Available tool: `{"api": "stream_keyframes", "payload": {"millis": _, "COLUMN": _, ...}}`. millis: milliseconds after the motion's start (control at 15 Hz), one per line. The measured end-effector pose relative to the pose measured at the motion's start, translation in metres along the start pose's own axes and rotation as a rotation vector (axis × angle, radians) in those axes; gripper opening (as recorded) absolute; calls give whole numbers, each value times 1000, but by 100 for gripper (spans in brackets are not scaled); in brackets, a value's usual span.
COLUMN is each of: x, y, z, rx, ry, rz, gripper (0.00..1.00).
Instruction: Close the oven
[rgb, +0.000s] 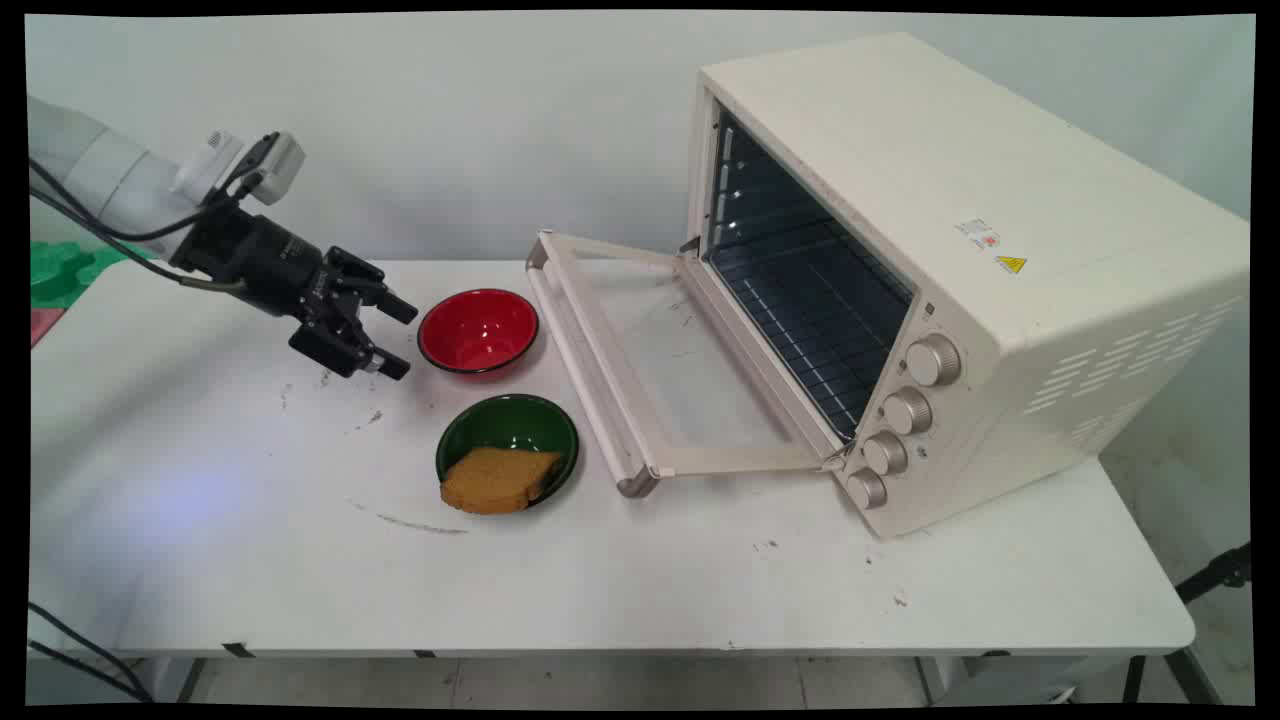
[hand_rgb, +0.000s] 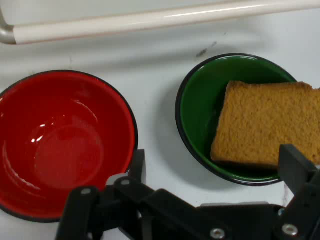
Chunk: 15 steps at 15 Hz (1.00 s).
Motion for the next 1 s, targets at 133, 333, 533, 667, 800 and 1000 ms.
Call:
{"api": "stream_keyframes", "payload": {"millis": 133, "x": 5, "y": 2, "z": 4, "rx": 10, "ry": 3, "rz": -22, "gripper": 100}}
{"api": "stream_keyframes", "payload": {"millis": 333, "x": 17, "y": 6, "z": 24, "rx": 32, "ry": 9, "rz": -41, "gripper": 100}}
{"api": "stream_keyframes", "payload": {"millis": 533, "x": 24, "y": 7, "z": 46, "rx": 49, "ry": 10, "rz": -52, "gripper": 100}}
{"api": "stream_keyframes", "payload": {"millis": 667, "x": 30, "y": 8, "z": 71, "rx": 66, "ry": 7, "rz": -57, "gripper": 100}}
{"api": "stream_keyframes", "payload": {"millis": 800, "x": 34, "y": 8, "z": 92, "rx": 76, "ry": 4, "rz": -58, "gripper": 100}}
{"api": "stream_keyframes", "payload": {"millis": 1000, "x": 39, "y": 7, "z": 123, "rx": 90, "ry": 2, "rz": -57, "gripper": 100}}
